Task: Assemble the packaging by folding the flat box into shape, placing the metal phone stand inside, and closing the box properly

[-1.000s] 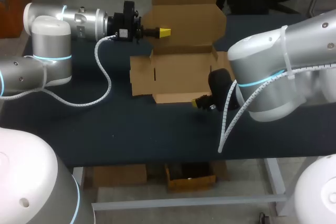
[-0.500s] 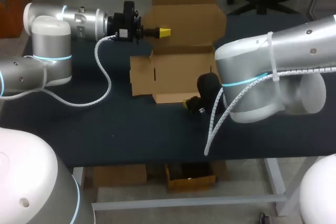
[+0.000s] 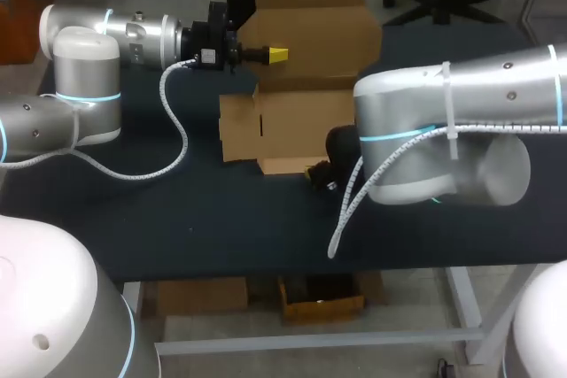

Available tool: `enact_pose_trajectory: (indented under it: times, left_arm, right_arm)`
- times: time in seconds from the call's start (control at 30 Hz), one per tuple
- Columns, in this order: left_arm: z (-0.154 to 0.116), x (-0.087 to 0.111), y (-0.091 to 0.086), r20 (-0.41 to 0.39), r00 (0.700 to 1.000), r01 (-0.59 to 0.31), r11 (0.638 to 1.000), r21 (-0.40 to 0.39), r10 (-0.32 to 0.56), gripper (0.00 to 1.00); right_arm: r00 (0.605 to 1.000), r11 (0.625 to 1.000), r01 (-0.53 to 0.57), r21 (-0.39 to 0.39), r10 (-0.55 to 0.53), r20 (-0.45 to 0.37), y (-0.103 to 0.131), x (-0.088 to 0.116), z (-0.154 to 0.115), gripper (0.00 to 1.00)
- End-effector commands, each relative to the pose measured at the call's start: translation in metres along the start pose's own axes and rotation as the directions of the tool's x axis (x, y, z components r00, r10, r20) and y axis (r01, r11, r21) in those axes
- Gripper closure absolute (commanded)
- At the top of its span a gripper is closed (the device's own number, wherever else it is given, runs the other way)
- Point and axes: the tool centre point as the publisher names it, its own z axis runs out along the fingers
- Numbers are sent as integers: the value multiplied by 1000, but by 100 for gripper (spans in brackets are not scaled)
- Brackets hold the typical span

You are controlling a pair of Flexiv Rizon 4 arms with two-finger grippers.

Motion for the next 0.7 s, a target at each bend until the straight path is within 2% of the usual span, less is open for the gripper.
enact_pose_trajectory:
  times: [0.03,0.7]
  left_arm:
    - [-1,0,1,-4,1000,0,1000,0,0,100]
    - [-1,0,1,-4,1000,0,1000,0,0,100]
  right_arm:
    - [1000,999,-3,-39,4,31,-1,-1,8,100]
    - [999,999,-16,-40,17,33,-2,-9,18,100]
